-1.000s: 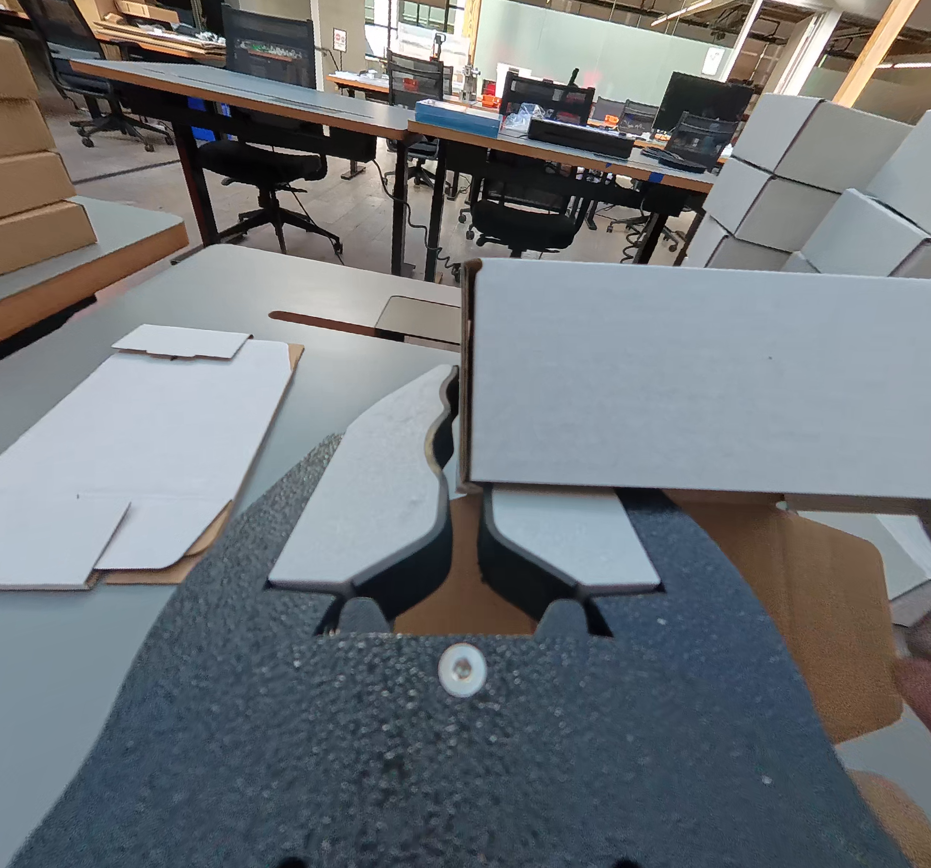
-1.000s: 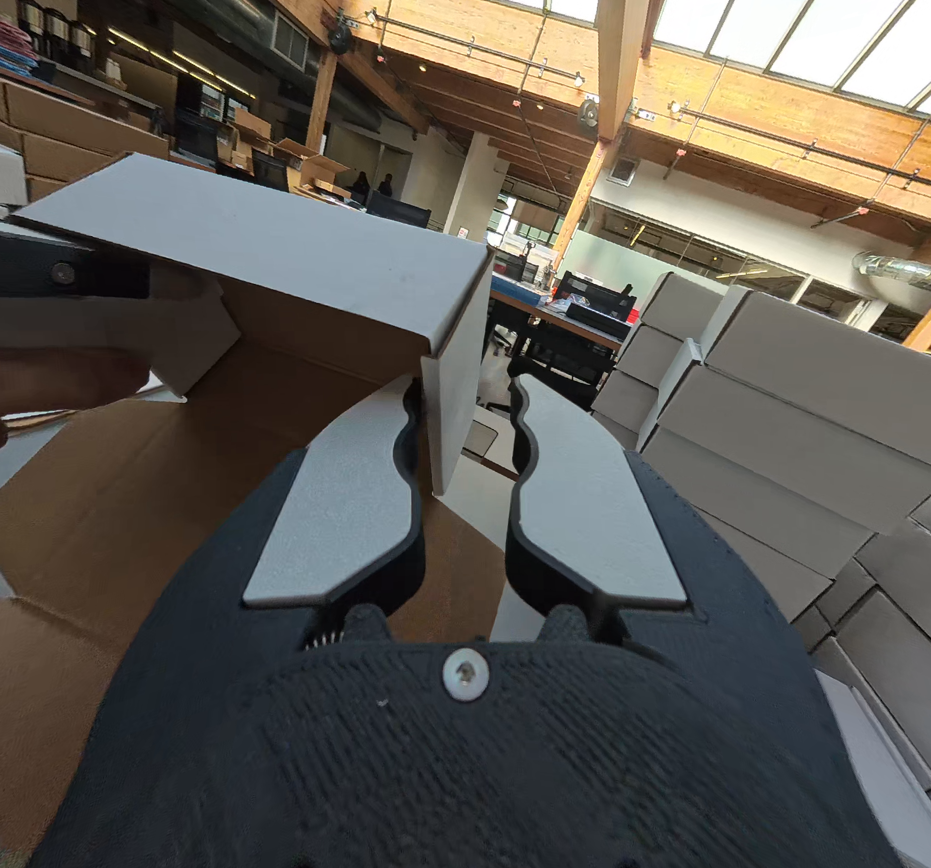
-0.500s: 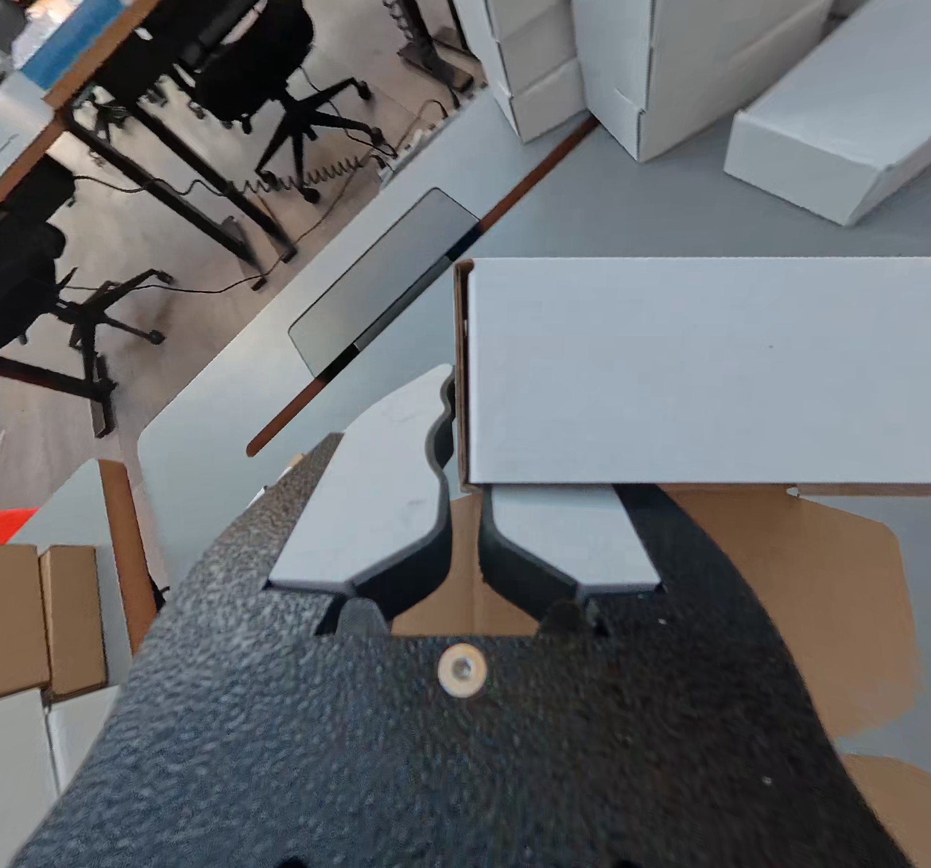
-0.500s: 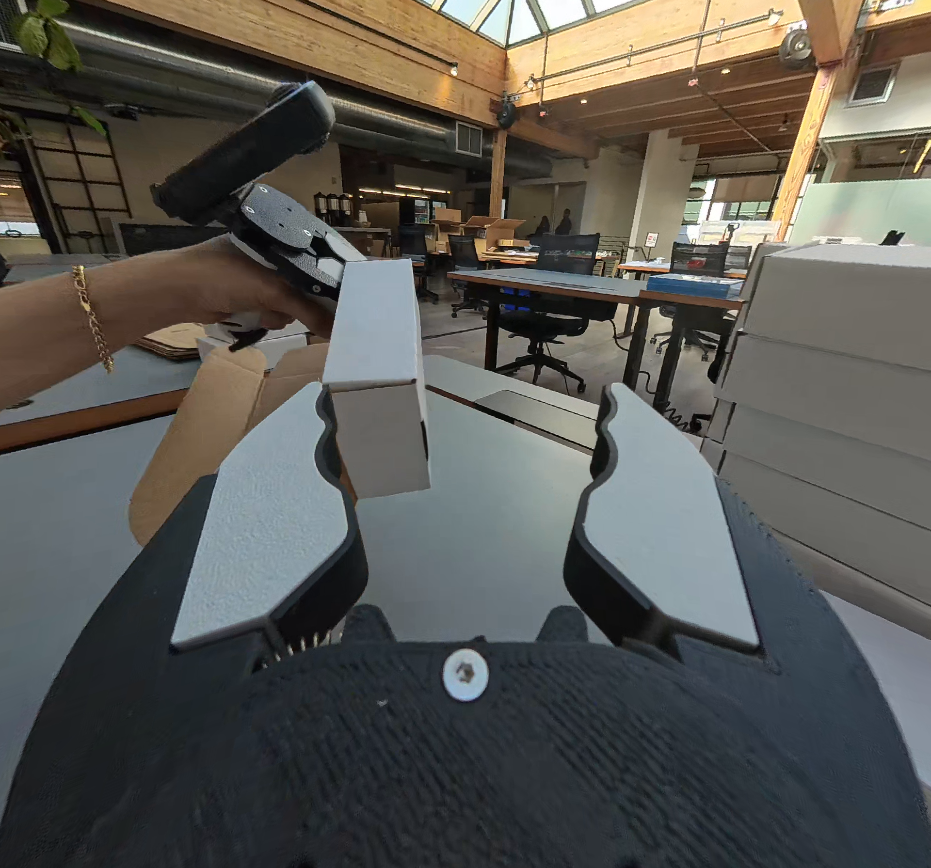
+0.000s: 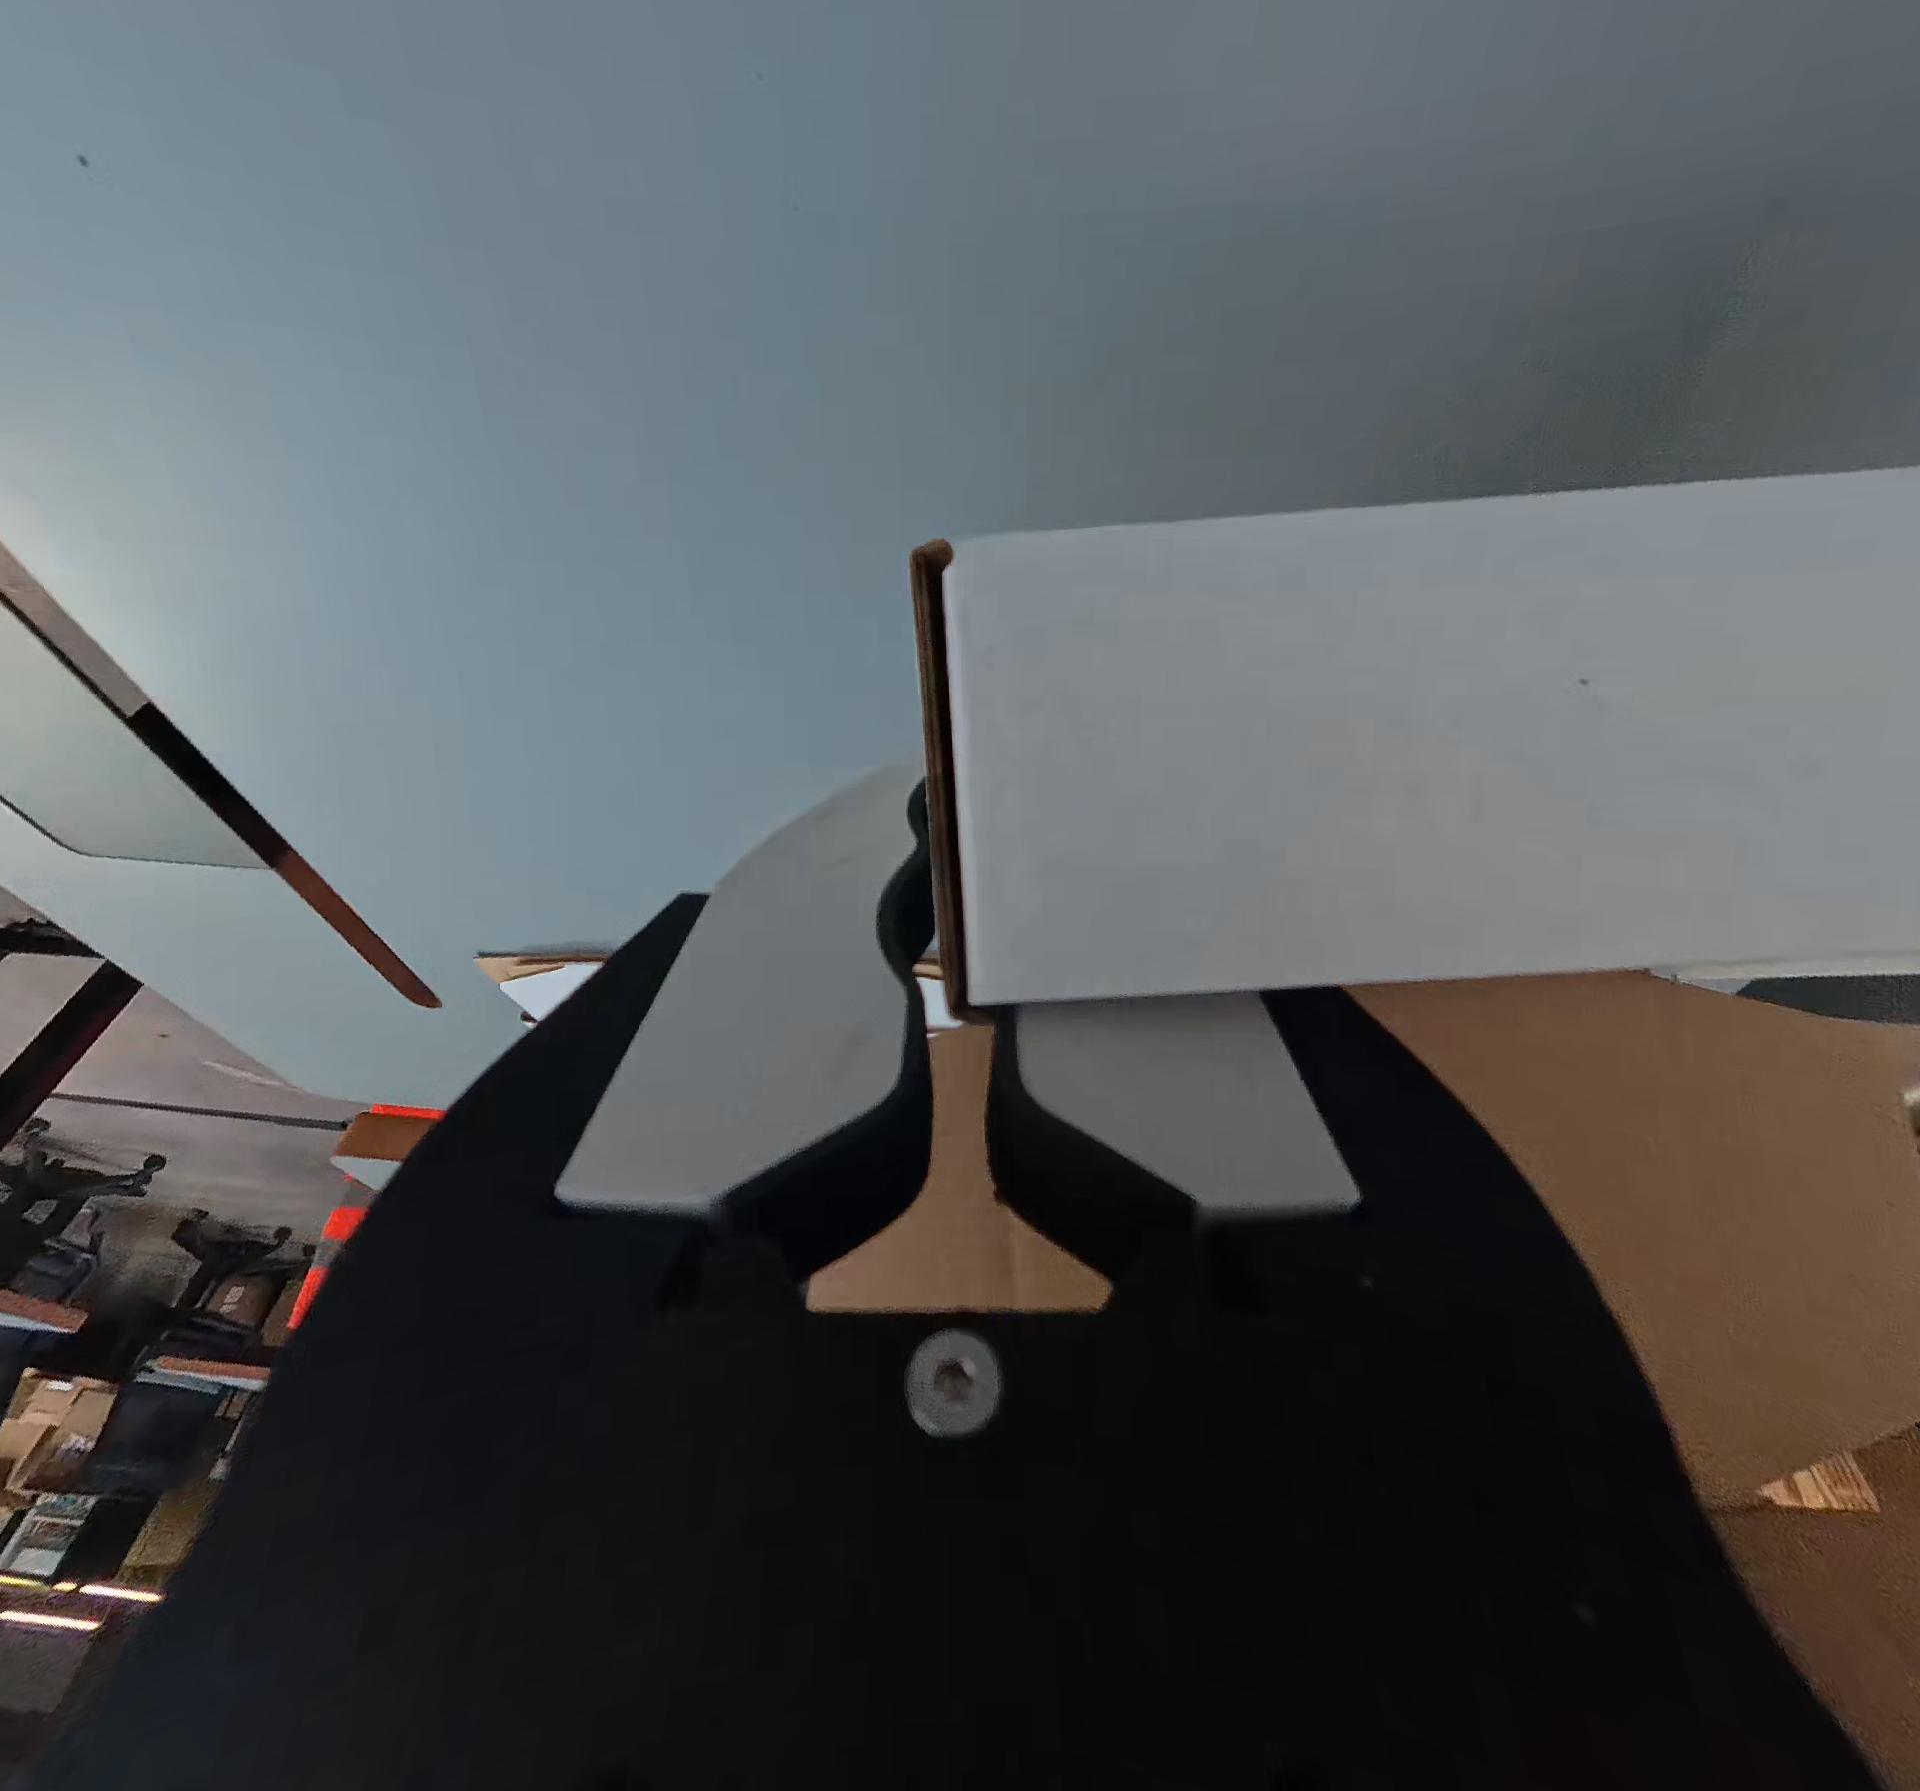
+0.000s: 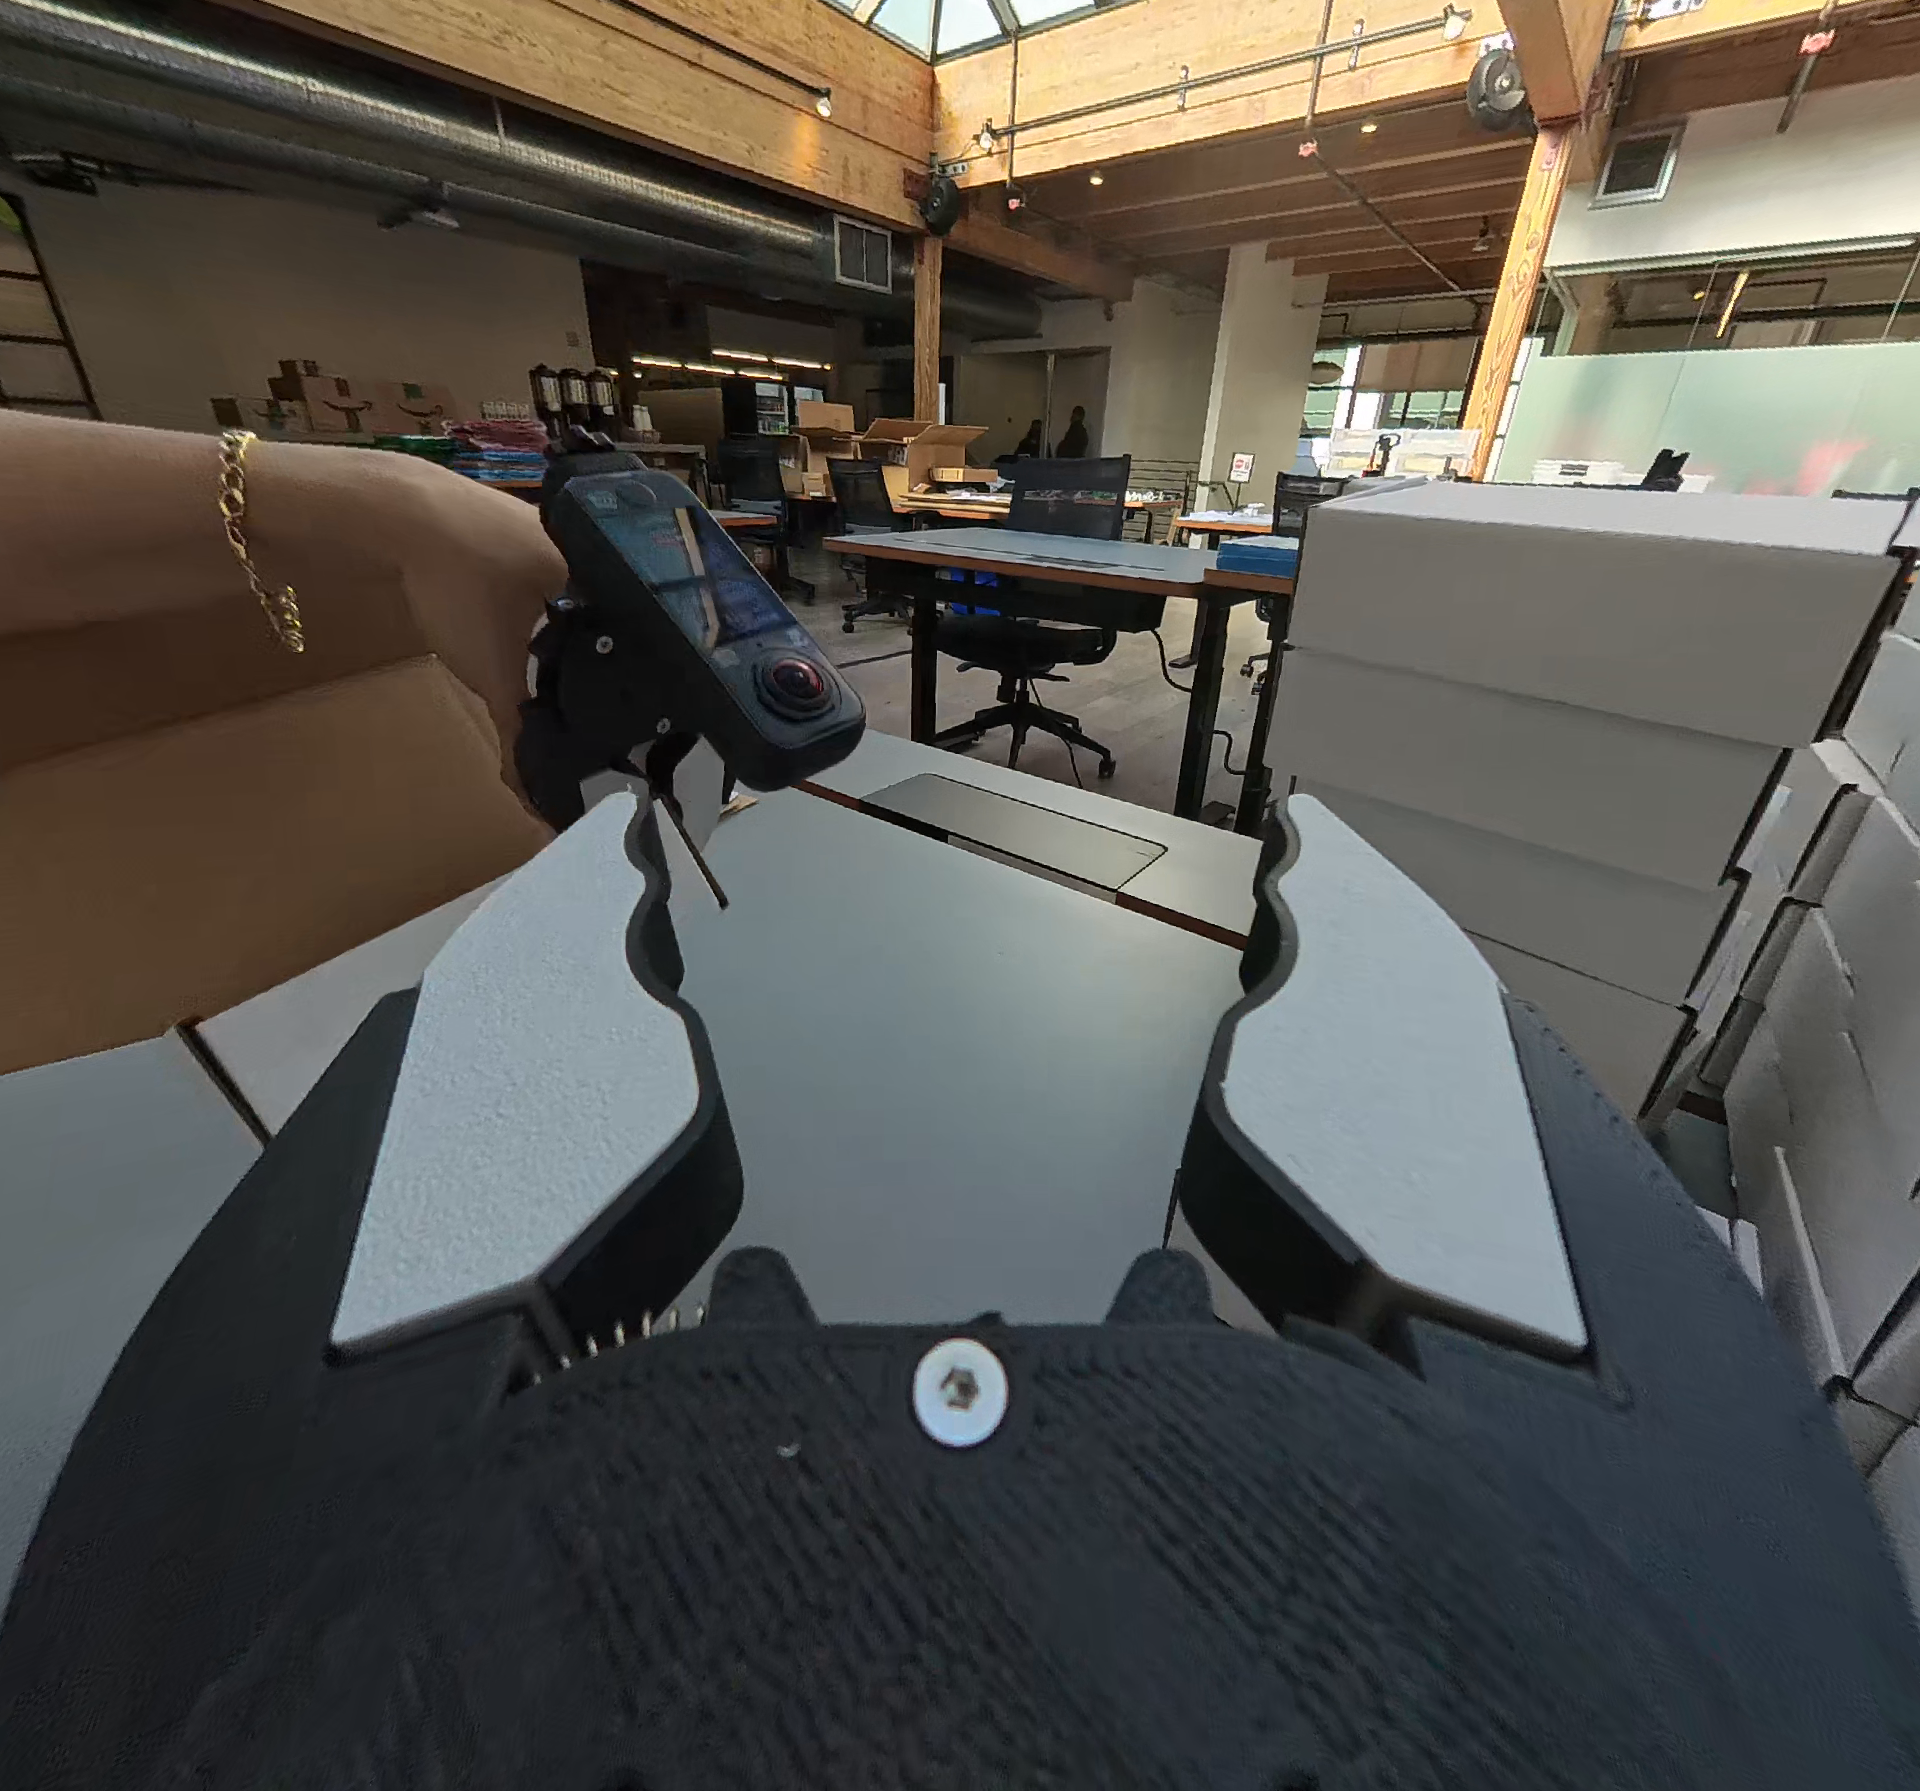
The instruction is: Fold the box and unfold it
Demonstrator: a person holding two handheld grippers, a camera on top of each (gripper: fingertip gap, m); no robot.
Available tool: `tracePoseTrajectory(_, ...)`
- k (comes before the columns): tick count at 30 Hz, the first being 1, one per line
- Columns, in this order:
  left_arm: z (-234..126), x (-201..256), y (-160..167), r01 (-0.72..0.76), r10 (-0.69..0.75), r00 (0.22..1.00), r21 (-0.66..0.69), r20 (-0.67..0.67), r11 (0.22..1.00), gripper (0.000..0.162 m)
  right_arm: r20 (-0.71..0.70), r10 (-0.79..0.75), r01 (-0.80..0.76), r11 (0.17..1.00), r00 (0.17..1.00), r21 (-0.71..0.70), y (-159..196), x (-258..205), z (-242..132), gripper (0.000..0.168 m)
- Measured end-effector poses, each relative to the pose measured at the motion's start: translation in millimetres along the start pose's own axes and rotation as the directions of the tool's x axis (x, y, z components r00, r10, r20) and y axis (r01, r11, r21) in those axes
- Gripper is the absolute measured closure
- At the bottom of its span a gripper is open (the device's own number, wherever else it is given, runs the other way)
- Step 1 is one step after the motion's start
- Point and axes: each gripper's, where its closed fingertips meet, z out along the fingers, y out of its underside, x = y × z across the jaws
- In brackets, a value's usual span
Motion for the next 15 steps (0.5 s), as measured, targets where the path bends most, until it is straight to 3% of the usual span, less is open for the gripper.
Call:
tracePoseTrajectory(1,7.5,2.3,-2.8,-0.027,0.026,1.0,-0.039,-0.013,0.999,0.157,0.002,-0.005,0.005,1.0,1.0,0.001,-1.1,1.6,-2.2,0.061)
tracePoseTrajectory(7,43.8,14.1,-13.9,-0.16,0.145,0.986,-0.26,-0.076,0.952,0.157,-0.063,-0.056,0.056,0.998,0.996,0.003,-5.7,17.6,-12.8,0.065)
tracePoseTrajectory(15,64.4,29.8,-14.6,-0.194,0.14,0.978,-0.431,-0.154,0.881,0.157,-0.077,-0.076,0.074,0.997,0.994,-0.024,-0.2,24.7,-15.5,0.07)
